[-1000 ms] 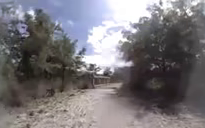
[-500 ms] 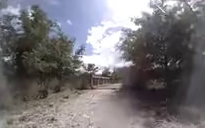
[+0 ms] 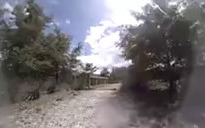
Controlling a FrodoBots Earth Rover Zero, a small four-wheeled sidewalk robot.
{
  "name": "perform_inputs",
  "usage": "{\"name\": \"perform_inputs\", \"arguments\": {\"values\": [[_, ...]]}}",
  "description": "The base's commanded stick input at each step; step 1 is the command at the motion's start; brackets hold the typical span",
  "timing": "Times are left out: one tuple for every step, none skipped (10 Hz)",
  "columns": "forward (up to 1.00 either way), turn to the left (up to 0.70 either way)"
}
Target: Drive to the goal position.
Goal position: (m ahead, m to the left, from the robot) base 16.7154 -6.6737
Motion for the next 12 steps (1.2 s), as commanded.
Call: {"name": "perform_inputs", "arguments": {"values": [[0.70,-0.20],[0.70,0.00],[0.70,0.00],[0.70,0.00],[0.70,0.00],[0.70,0.00],[0.70,0.00],[0.70,0.00],[0.70,0.00],[0.70,0.00],[0.70,0.00],[0.70,0.05]]}}
